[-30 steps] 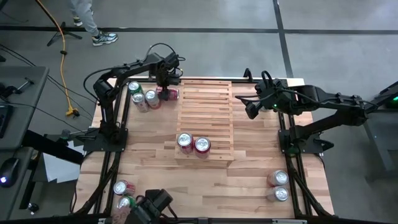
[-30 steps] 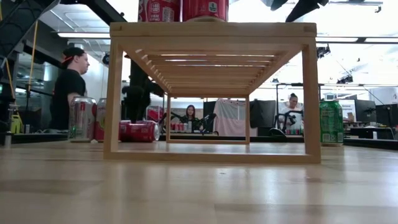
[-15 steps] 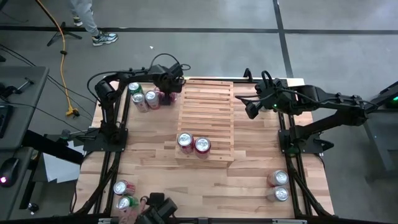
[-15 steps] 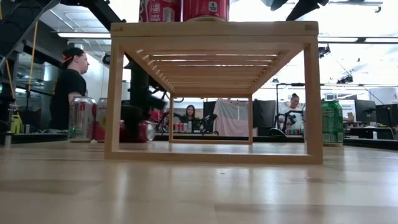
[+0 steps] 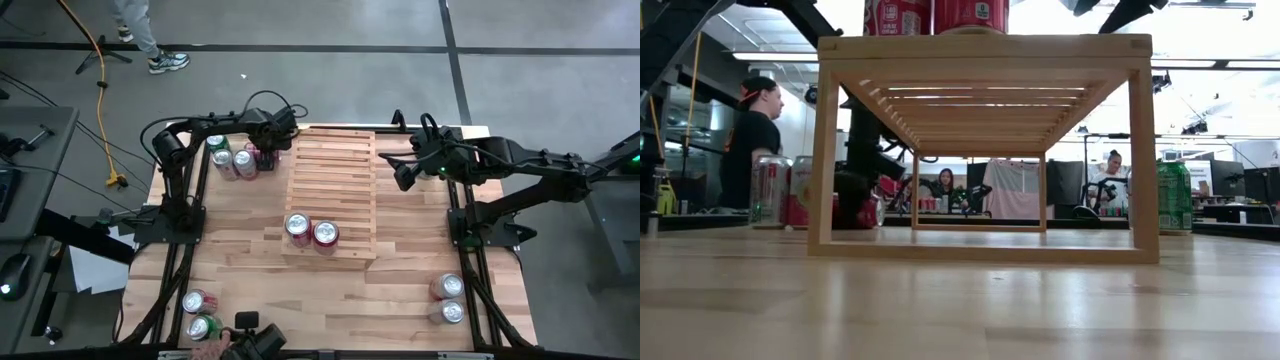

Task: Place canned beverage on shelf
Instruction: Put the top red soda can on the shelf aligned with the other red soda cans

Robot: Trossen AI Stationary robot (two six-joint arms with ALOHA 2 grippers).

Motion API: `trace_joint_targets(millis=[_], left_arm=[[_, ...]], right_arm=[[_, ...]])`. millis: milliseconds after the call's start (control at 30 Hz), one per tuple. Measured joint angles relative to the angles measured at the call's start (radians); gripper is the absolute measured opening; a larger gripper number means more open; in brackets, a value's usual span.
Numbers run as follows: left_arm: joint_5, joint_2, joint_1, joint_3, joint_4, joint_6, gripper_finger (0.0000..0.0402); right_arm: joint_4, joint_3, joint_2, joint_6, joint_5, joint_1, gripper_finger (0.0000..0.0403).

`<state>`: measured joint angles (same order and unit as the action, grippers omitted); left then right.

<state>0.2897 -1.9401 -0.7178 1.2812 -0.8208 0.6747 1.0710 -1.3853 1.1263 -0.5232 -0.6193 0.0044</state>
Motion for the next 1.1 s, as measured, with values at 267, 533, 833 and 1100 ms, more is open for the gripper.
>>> trace_joint_targets(millis=[267, 533, 833, 1100], left_arm=[[-0.015, -0.009, -0.003, 0.103, -0.059, -0.010, 0.0190], [0.013, -0.006, -0.011, 0.262, -0.154, -0.021, 0.0190], [0.036, -0.004, -0.071, 0.543, -0.276, -0.064, 0.0190], [-0.440, 0.103, -0.147, 0.788, -0.306, -0.268, 0.0190]], right_arm=[[0.000, 0.000, 0.000, -0.019, 0.000, 0.000, 0.0383], [0.000, 0.000, 0.000, -0.018, 0.000, 0.000, 0.0383], [0.000, 0.000, 0.000, -0.009, 0.000, 0.000, 0.0383], [0.000, 0.000, 0.000, 0.027, -0.002, 0.000, 0.0383]])
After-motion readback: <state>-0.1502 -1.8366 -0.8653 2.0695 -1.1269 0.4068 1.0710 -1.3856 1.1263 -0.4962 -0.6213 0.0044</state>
